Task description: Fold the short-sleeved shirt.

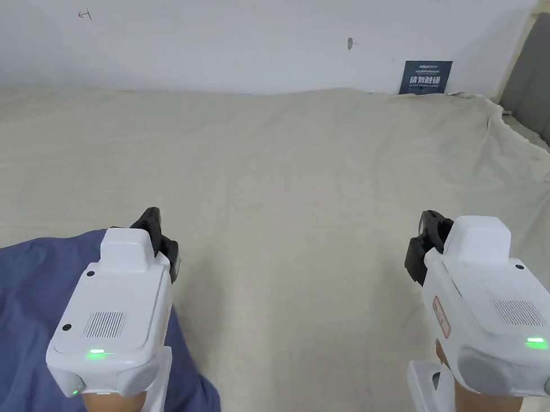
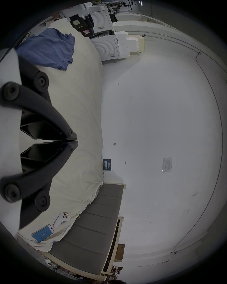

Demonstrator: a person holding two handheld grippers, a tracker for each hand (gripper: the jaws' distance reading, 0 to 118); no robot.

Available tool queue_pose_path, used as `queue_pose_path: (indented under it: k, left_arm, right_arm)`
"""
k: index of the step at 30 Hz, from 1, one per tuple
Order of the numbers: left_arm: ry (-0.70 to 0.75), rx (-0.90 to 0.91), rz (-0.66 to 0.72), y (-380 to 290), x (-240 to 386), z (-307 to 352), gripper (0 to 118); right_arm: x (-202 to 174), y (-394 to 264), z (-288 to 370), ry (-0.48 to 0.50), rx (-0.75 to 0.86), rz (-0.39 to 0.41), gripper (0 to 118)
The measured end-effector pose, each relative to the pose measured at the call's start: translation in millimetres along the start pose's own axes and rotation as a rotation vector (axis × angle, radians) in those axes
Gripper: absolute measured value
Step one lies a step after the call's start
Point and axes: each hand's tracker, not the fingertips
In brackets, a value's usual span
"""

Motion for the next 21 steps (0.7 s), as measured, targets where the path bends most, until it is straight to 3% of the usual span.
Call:
queue_pose_path:
  k: [21]
  left_arm:
    - [0.041, 0.007, 0.006, 1, -17, 6, 0]
  right_arm:
    - [-16, 6, -7, 0.042, 0.017, 0.014, 0]
